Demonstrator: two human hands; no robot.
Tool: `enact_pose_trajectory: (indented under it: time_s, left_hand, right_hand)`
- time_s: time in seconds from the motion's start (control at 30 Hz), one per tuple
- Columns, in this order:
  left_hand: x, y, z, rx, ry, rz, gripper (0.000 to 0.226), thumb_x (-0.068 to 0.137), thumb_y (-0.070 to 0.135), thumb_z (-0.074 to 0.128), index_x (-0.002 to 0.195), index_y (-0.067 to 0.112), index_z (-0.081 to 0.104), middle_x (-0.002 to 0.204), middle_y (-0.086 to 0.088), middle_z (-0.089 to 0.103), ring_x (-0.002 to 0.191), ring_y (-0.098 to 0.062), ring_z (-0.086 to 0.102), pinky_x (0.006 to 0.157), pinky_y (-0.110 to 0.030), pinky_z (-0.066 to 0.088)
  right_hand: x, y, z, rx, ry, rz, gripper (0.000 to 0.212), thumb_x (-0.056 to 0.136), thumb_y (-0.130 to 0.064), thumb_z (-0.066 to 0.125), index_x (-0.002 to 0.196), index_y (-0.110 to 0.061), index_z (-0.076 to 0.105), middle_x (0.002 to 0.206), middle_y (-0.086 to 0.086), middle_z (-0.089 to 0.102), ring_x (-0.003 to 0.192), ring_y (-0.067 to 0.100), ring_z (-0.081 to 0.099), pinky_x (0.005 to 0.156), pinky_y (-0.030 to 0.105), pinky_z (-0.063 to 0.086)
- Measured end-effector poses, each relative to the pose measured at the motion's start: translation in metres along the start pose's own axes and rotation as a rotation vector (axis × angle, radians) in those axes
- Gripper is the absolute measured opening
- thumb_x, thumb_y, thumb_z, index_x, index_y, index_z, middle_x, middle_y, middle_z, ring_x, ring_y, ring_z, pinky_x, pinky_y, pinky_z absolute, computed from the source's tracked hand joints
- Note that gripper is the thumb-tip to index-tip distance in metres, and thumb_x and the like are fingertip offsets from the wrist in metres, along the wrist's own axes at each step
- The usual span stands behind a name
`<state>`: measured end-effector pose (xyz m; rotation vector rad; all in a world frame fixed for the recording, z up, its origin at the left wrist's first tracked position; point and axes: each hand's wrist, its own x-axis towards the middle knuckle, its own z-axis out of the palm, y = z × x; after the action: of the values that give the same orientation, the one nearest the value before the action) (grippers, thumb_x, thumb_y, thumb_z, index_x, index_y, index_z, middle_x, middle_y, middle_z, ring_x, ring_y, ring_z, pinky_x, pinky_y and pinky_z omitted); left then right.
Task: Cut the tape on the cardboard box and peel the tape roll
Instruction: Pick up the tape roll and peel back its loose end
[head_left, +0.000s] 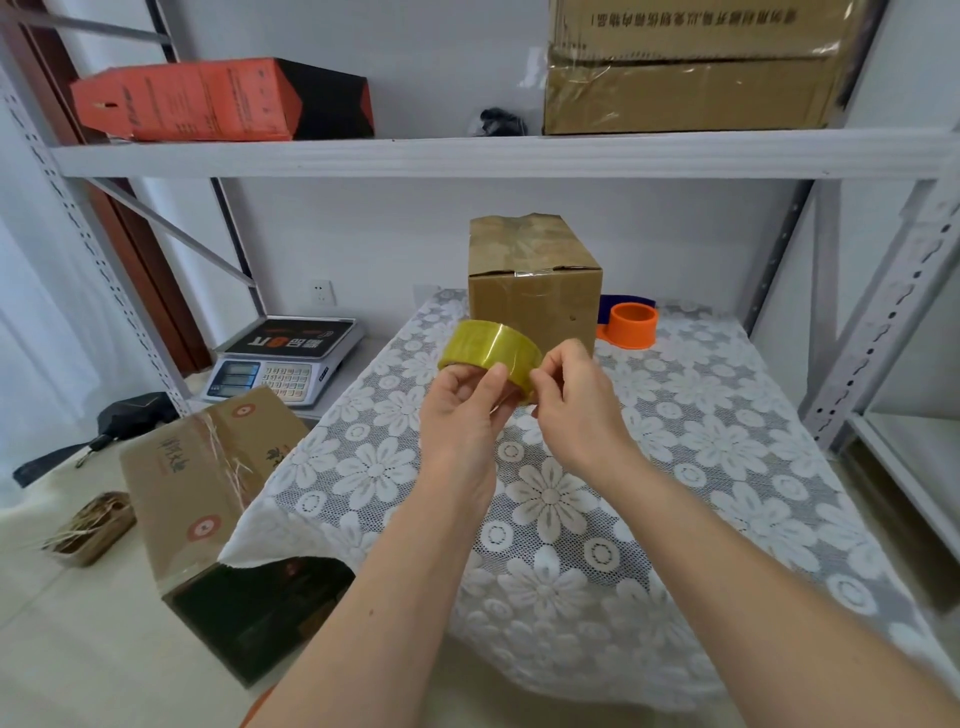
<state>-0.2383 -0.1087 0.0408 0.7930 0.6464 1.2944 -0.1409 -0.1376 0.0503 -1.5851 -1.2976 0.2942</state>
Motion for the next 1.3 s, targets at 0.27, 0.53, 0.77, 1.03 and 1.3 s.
enact_pose_trajectory:
  time_s: [0.27, 0.53, 0.77, 1.03, 1.3]
  left_hand:
    - [0.0014, -0.0003, -0.002, -0.035, 0.027, -0.048, 0.003, 0.09, 0.003, 0.061, 0.089, 0.003, 0.058, 0.088, -0.014, 0.066, 0.077, -0.019, 0.07, 0.086, -0.04, 0.058]
    - [0.0007, -0.0002, -0.0048, -0.012, 0.025, -0.019, 0.009, 0.091, 0.004, 0.06, 0.099, 0.0, 0.058, 0.097, -0.016, 0.066, 0.09, -0.022, 0.069, 0.088, -0.037, 0.057]
    - [0.0021, -0.0005, -0.0041, -0.003, 0.014, 0.017, 0.002, 0.091, 0.002, 0.059, 0.093, 0.003, 0.057, 0.088, -0.012, 0.067, 0.088, -0.021, 0.07, 0.09, -0.038, 0.057]
    - [0.0005, -0.0047, -0.0087, -0.019, -0.018, 0.009, 0.004, 0.092, 0.002, 0.058, 0.096, 0.001, 0.057, 0.091, -0.013, 0.068, 0.088, -0.021, 0.069, 0.09, -0.037, 0.057]
    - [0.0006, -0.005, -0.01, -0.021, -0.036, -0.006, 0.003, 0.092, 0.002, 0.057, 0.094, 0.003, 0.059, 0.092, -0.013, 0.068, 0.086, -0.02, 0.07, 0.091, -0.04, 0.056]
  right_hand:
    - [0.0029, 0.0004, -0.0012, 0.224, 0.008, 0.128, 0.012, 0.09, -0.008, 0.057, 0.081, -0.012, 0.052, 0.089, 0.017, 0.062, 0.083, 0.032, 0.065, 0.069, 0.033, 0.058]
    - [0.0025, -0.0024, -0.0064, 0.323, -0.041, 0.146, 0.013, 0.086, -0.002, 0.062, 0.084, -0.014, 0.066, 0.083, 0.006, 0.067, 0.075, 0.019, 0.063, 0.073, 0.032, 0.058]
    - [0.0003, -0.0075, -0.0059, 0.379, -0.005, 0.199, 0.01, 0.077, -0.021, 0.075, 0.078, -0.012, 0.071, 0.076, 0.009, 0.07, 0.067, 0.013, 0.062, 0.07, 0.031, 0.057]
    - [0.0058, -0.0064, -0.006, 0.236, -0.003, 0.212, 0.013, 0.075, -0.014, 0.077, 0.077, -0.014, 0.065, 0.071, 0.004, 0.065, 0.064, 0.014, 0.06, 0.063, 0.03, 0.054]
    - [0.0049, -0.0076, -0.0048, 0.105, -0.006, 0.146, 0.016, 0.079, -0.018, 0.073, 0.066, -0.021, 0.065, 0.098, 0.0, 0.069, 0.093, 0.022, 0.065, 0.088, 0.047, 0.052]
